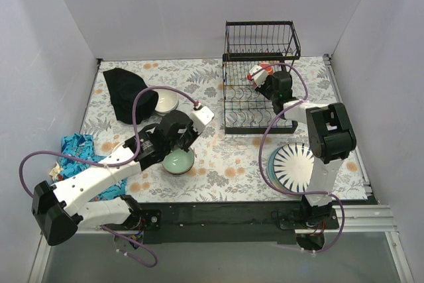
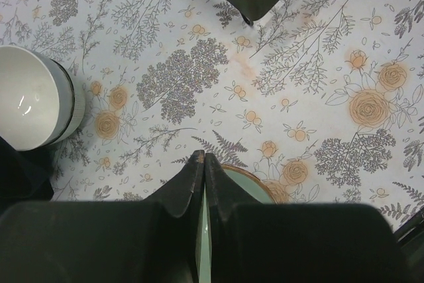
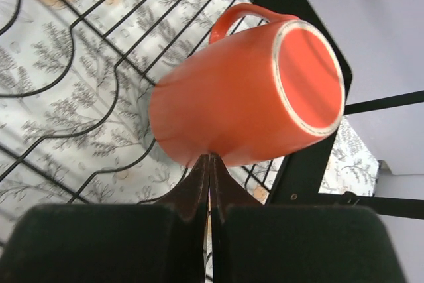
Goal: Load the mixed dishes into the dish rack
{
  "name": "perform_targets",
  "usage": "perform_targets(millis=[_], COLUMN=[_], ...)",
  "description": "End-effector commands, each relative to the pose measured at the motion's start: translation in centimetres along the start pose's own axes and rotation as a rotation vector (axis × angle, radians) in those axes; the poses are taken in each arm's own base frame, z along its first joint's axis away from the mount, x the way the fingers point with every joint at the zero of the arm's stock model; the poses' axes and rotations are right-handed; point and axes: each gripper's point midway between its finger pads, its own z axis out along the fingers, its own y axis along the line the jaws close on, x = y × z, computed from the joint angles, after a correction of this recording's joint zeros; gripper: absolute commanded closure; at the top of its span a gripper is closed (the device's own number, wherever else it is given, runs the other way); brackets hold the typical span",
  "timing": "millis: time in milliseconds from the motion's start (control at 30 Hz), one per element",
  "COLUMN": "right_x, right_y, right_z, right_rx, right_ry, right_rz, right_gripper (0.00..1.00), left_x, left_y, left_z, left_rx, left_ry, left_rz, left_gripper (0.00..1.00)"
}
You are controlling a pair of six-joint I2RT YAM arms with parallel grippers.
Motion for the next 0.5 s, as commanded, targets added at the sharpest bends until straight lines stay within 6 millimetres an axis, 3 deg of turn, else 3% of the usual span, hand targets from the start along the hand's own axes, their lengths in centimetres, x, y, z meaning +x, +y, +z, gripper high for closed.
perform_targets(millis=[0, 300, 467], right_x=[-1.9, -2.6, -3.0], right_y=[-2.2, -2.6, -3.3], right_z=[1.1, 3.1, 2.8], right_rx=[0.132, 0.174, 0.247], right_ry=[-0.099, -0.152, -0.178], right_rz=[-0.022, -0.033, -0.053], right_gripper=[0.99, 0.99, 0.99], left_x=[-0.4, -0.3, -0.4], left_y=[0.2, 0.3, 0.2], left_z=[0.1, 0.0, 0.3], left_rx=[-0.003, -0.003, -0.002], left_ry=[0.008, 0.028, 0.024], left_rz=[-0.004, 0.002, 0.003], left_gripper=[1.0, 1.0, 1.0])
